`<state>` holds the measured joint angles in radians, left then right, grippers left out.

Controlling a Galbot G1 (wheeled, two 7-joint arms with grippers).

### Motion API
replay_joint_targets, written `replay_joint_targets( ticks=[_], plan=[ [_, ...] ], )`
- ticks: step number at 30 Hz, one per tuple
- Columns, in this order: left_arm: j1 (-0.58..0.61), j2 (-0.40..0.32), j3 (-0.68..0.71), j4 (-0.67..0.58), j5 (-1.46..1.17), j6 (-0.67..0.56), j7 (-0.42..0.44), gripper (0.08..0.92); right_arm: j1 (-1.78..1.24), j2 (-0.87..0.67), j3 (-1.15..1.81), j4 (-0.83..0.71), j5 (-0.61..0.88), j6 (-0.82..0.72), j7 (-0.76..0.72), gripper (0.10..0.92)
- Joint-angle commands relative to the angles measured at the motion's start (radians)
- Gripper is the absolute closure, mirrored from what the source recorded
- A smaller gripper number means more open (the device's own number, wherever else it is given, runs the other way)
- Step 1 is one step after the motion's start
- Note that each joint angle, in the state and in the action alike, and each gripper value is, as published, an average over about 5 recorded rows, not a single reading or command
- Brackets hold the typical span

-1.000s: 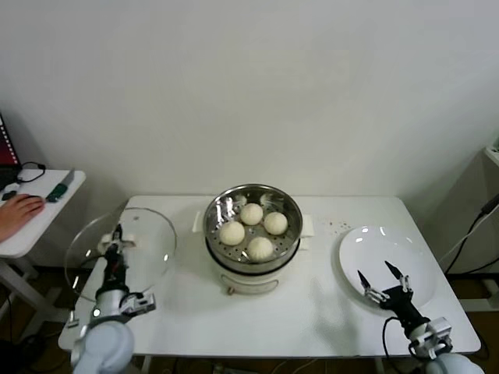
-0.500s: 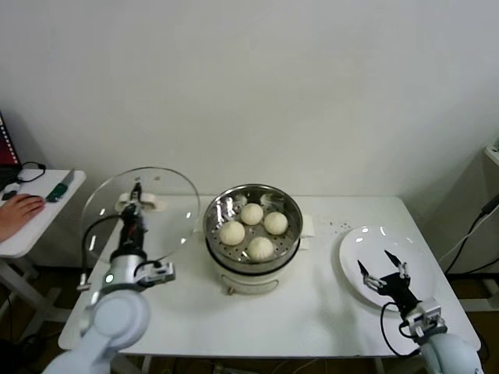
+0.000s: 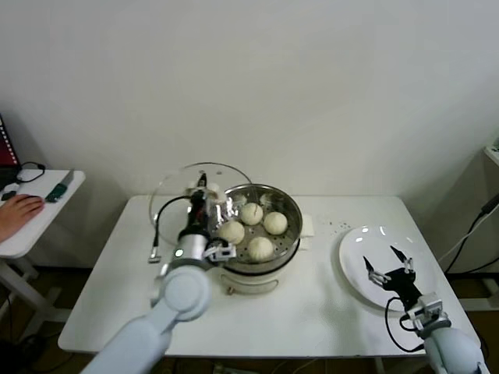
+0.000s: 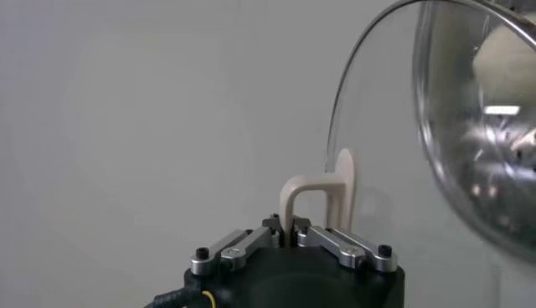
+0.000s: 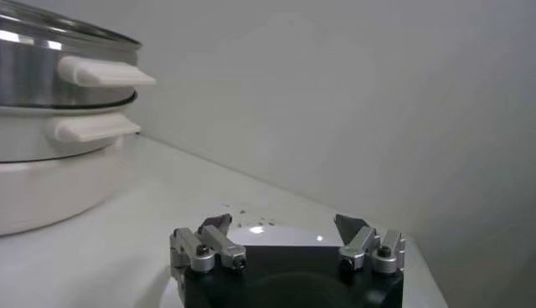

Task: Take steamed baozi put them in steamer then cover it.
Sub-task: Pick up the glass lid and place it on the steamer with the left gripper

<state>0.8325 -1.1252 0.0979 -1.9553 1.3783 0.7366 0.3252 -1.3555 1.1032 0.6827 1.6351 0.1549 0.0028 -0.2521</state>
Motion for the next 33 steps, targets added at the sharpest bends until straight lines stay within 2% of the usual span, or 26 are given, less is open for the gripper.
replay_joint_targets(
  ticks=[1, 7, 10, 33],
  plan=[
    [-0.092, -0.266, 0.107, 0.169, 0.121, 0.049, 0.062, 0.850, -0.001, -0.004, 0.017, -0.001, -0.007, -0.005, 0.009, 0.203],
    [-0.048, -0.369, 0.092, 0.234, 0.138, 0.049, -0.010, 0.850, -0.011, -0.001, 0.030, -0.002, -0.001, 0.003, 0.005, 0.203],
    [-0.031, -0.394, 0.078, 0.260, 0.141, 0.049, -0.041, 0.850, -0.015, 0.001, 0.034, -0.003, 0.000, 0.008, 0.000, 0.203],
    [-0.018, -0.379, 0.091, 0.328, 0.119, 0.049, -0.064, 0.850, -0.006, 0.023, 0.027, -0.017, -0.005, 0.022, -0.022, 0.203]
  ],
)
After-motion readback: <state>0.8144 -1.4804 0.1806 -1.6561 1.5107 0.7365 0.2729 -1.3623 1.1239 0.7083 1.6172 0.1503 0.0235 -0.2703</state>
